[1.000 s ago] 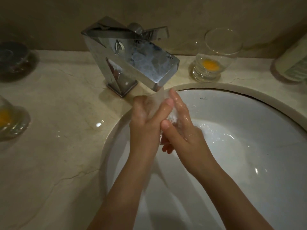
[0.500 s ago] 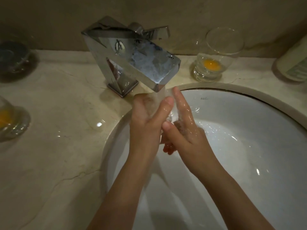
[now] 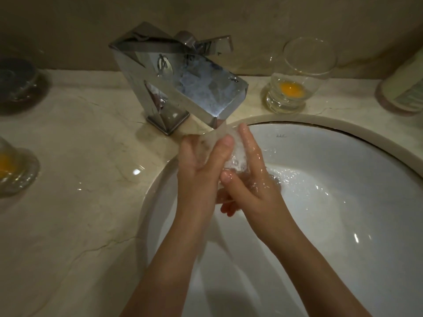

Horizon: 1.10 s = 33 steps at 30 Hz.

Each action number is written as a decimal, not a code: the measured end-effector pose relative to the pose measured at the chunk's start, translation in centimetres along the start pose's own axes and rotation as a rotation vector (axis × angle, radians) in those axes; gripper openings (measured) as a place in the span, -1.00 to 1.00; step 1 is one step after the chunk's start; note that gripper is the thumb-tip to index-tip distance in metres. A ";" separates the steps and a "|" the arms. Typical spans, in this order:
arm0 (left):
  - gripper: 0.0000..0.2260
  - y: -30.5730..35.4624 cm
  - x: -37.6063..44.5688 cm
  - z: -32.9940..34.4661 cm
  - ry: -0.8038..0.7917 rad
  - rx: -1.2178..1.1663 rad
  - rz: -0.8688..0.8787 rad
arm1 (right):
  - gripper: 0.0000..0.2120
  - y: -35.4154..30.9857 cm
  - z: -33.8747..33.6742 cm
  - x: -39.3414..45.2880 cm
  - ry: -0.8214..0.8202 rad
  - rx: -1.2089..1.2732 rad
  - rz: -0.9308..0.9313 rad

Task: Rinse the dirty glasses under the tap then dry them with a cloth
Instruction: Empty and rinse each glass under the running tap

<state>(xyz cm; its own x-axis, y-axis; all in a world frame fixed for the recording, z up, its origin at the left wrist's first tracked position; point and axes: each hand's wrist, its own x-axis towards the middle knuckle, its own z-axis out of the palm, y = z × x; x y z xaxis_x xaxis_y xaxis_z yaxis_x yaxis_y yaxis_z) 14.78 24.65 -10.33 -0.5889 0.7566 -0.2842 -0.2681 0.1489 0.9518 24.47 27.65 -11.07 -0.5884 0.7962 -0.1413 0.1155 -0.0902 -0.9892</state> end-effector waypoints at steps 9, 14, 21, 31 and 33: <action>-0.22 -0.1 0.4 -0.4 -0.108 -0.139 -0.237 | -0.30 -0.6 -0.1 0.4 -0.151 0.313 0.090; -0.59 0.0 0.5 -0.8 -0.070 -0.031 -0.037 | -0.33 -0.7 -0.2 0.2 -0.079 -0.044 -0.046; -0.25 0.2 0.5 -0.3 -0.134 -0.161 -0.211 | -0.38 -0.6 -0.1 0.1 -0.174 0.389 0.080; -0.42 0.7 0.1 -0.4 -0.228 -0.208 -0.278 | -0.59 -0.6 0.1 -0.1 -0.087 0.359 0.055; -0.43 0.2 0.1 -0.3 -0.217 -0.277 -0.302 | -0.59 -0.6 0.2 0.2 -0.120 0.457 0.057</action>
<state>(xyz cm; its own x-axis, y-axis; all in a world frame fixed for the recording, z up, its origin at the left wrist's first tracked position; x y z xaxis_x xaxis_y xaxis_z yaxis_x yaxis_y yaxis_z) 14.42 24.51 -10.15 -0.2879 0.8257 -0.4852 -0.6143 0.2294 0.7550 24.14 27.76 -10.48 -0.6831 0.7095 -0.1731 -0.1973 -0.4074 -0.8917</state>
